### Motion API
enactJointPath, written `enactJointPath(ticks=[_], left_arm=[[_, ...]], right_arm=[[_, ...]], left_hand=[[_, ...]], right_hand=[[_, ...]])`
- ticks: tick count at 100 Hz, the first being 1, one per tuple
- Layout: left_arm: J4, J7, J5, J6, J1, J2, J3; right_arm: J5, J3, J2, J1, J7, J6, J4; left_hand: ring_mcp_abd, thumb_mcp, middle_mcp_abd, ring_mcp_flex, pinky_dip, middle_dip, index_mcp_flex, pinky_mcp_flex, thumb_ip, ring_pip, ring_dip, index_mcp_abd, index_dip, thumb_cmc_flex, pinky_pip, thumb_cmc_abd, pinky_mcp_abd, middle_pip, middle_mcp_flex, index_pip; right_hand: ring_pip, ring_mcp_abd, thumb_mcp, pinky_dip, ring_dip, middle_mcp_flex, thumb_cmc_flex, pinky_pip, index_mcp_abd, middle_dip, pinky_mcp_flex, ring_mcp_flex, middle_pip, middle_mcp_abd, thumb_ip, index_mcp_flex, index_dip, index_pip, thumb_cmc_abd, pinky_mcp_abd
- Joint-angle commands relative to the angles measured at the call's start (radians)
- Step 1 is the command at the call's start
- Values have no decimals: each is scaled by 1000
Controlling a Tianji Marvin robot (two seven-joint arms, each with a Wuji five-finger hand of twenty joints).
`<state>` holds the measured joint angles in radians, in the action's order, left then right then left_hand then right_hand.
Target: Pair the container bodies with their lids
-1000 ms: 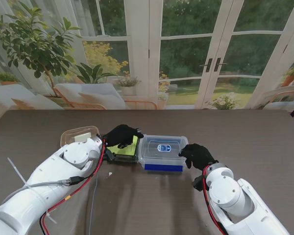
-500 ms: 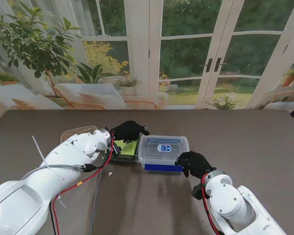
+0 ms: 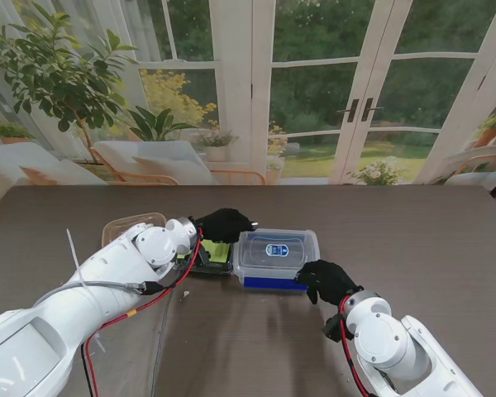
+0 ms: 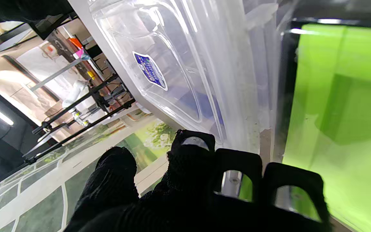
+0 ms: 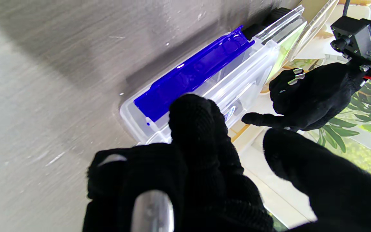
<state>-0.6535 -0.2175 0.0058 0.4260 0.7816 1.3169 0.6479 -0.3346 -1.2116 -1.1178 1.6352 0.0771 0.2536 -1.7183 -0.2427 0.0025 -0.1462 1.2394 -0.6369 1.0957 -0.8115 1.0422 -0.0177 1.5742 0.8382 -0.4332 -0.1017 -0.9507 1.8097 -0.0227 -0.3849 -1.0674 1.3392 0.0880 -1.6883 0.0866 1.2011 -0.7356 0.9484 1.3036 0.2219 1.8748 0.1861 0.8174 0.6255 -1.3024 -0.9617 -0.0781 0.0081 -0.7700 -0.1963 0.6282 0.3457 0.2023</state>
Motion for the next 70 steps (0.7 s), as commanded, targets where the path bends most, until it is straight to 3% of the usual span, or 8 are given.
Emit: enactJointPath(ticks=[1, 34, 70], left_arm=[[5, -19, 5, -8, -14, 8, -4], [33, -1, 37, -17, -31, 19, -29], [42, -78, -8, 5, -36, 17, -35]], right_arm=[[-2, 7, -1, 8, 19, -8, 0], [-4, 18, 2, -1, 30, -2, 11], [23, 30, -1, -18, 36, 19, 36]], left_hand=[[39, -12, -23, 30, 3, 21, 44, 34, 6, 32, -13, -7, 10, 24, 238, -34, 55, 36, 16, -17], [67, -14, -31, 31, 15, 50, 136, 35, 5, 20, -19, -15, 23, 33, 233, -35, 80, 115, 10, -49], [56, 0, -33, 31, 20, 76, 77, 34, 2, 24, -18, -15, 16, 3, 230, -29, 72, 108, 17, -25]], right_hand=[[-47, -22, -4, 11, 10, 106, -16, 200, -9, -1, 566, -7, 1, -83, -23, 14, 0, -4, 9, 1], [-46, -24, -5, 10, 11, 106, -17, 200, -8, 0, 566, -7, 2, -83, -23, 15, 0, -5, 8, 1], [-46, -20, -7, 10, 11, 107, -14, 200, -6, 1, 566, -7, 4, -85, -23, 38, 6, -22, 7, 1]])
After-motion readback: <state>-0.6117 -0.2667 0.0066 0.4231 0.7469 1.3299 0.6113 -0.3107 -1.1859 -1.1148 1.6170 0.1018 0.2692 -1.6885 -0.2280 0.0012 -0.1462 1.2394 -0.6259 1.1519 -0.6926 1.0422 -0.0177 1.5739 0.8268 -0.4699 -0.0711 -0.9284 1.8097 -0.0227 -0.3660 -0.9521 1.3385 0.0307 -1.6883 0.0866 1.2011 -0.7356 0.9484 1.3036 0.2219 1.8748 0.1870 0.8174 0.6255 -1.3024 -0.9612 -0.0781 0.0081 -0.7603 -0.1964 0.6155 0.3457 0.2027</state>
